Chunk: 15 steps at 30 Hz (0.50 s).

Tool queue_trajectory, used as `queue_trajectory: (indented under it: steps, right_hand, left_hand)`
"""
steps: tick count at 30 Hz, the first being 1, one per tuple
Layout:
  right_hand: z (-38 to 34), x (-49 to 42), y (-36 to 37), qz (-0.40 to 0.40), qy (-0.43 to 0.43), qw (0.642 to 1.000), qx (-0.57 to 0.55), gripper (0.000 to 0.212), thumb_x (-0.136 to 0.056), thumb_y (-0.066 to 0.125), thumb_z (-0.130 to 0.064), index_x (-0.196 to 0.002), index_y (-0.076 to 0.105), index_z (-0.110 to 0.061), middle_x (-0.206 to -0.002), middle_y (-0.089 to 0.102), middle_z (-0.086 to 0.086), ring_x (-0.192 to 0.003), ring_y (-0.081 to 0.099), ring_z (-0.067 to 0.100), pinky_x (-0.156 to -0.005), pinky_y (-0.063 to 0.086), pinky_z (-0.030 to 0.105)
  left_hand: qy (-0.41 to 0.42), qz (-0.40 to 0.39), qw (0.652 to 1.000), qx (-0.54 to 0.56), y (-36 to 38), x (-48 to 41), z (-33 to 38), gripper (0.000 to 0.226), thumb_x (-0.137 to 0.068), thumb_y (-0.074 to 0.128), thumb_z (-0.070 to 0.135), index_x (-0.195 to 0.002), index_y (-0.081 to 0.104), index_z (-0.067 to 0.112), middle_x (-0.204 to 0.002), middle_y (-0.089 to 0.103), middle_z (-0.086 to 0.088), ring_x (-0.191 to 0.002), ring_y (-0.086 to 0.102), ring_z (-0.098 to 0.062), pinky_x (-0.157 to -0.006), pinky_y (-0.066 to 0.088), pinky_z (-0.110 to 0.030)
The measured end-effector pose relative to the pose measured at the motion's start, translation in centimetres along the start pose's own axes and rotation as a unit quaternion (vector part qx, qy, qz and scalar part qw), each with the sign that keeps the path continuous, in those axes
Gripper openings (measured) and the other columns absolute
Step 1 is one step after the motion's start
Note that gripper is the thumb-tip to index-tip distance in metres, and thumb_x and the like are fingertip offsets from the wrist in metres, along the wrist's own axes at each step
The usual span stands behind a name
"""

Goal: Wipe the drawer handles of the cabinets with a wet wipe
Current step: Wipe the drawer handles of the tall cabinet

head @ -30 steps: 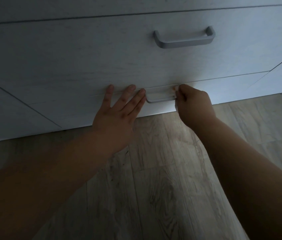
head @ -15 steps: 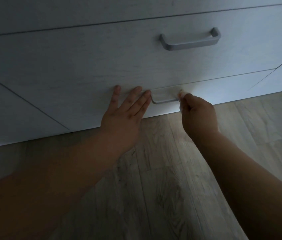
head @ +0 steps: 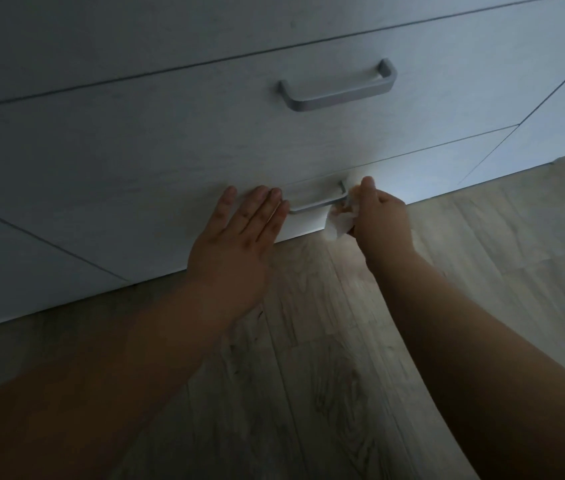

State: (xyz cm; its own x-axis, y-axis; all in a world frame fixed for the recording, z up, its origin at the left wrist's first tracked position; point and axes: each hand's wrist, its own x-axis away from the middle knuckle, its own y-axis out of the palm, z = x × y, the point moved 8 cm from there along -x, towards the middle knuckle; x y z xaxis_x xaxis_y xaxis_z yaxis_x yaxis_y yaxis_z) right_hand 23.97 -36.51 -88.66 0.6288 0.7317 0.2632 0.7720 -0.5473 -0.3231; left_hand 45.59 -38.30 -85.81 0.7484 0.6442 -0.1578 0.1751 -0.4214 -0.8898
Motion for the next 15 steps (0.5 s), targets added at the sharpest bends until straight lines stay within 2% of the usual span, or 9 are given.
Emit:
queue_trajectory:
  steps: [2,7,9,11,12,13,15]
  right_hand:
    - [0.1,-0.7,0.4,-0.031,0.029,0.999,0.003,0.050,-0.097,0.050,-0.054,-0.074,0.072,-0.015,-0.079,0.075,0.010,-0.083,0.075,0.032,-0.079,0.063,0.055]
    - [-0.5,-1.3,1.7,-0.089,0.063,0.993,-0.041,0.039,-0.105,0.050,-0.049,-0.081,0.067,-0.023,-0.096,0.073,0.009,-0.094,0.074,0.030,-0.081,0.064,0.043]
    - [-0.7,-1.0,1.5,-0.074,0.033,0.997,0.004,0.040,-0.106,0.048,-0.047,-0.079,0.069,-0.025,-0.092,0.074,0.006,-0.092,0.073,0.028,-0.082,0.063,0.043]
    - [-0.4,-0.3,0.9,-0.042,-0.016,0.995,0.091,0.044,-0.107,0.045,-0.044,-0.079,0.071,-0.020,-0.087,0.075,0.005,-0.087,0.071,0.025,-0.082,0.060,0.042]
    - [-0.2,0.1,0.7,-0.032,-0.031,0.995,0.093,0.046,-0.107,0.045,-0.042,-0.081,0.071,-0.016,-0.086,0.075,0.006,-0.086,0.071,0.025,-0.082,0.059,0.042]
    - [0.2,0.3,0.6,-0.030,-0.031,0.997,0.069,0.046,-0.106,0.046,-0.042,-0.083,0.071,-0.011,-0.086,0.075,0.010,-0.086,0.072,0.027,-0.082,0.060,0.044]
    - [1.1,-0.3,0.5,-0.026,0.023,0.998,-0.061,0.047,-0.103,0.049,-0.040,-0.090,0.068,0.000,-0.098,0.072,0.025,-0.097,0.072,0.039,-0.086,0.062,0.054]
  left_hand:
    - [0.000,0.014,1.000,0.011,-0.1,0.0,0.0,0.073,-0.096,0.037,0.030,-0.164,0.024,0.006,-0.172,0.019,-0.011,-0.159,0.019,-0.028,-0.128,-0.006,-0.056]
    - [-0.001,-0.002,1.000,-0.002,-0.2,0.0,0.1,0.074,-0.096,0.032,0.032,-0.165,0.021,0.008,-0.172,0.016,-0.009,-0.160,0.016,-0.025,-0.128,-0.007,-0.055]
    - [-0.004,0.005,1.000,-0.015,-0.2,0.0,-0.1,0.073,-0.097,0.034,0.031,-0.165,0.021,0.009,-0.172,0.018,-0.008,-0.160,0.018,-0.024,-0.128,-0.007,-0.053]
    - [-0.008,0.013,1.000,-0.005,-0.1,0.0,-0.1,0.073,-0.096,0.040,0.029,-0.164,0.024,0.008,-0.171,0.021,-0.009,-0.159,0.021,-0.025,-0.129,-0.004,-0.051]
    - [-0.011,0.016,1.000,-0.002,0.0,0.0,0.0,0.073,-0.095,0.041,0.028,-0.164,0.025,0.008,-0.171,0.022,-0.009,-0.159,0.022,-0.026,-0.130,-0.004,-0.050]
    - [-0.013,0.019,1.000,-0.007,0.0,0.0,0.0,0.073,-0.095,0.040,0.029,-0.164,0.025,0.008,-0.171,0.022,-0.009,-0.159,0.022,-0.026,-0.130,-0.005,-0.049]
    - [-0.017,0.017,0.999,-0.025,0.2,-0.1,-0.1,0.073,-0.096,0.040,0.030,-0.164,0.024,0.008,-0.171,0.018,-0.008,-0.159,0.020,-0.026,-0.129,-0.009,-0.048]
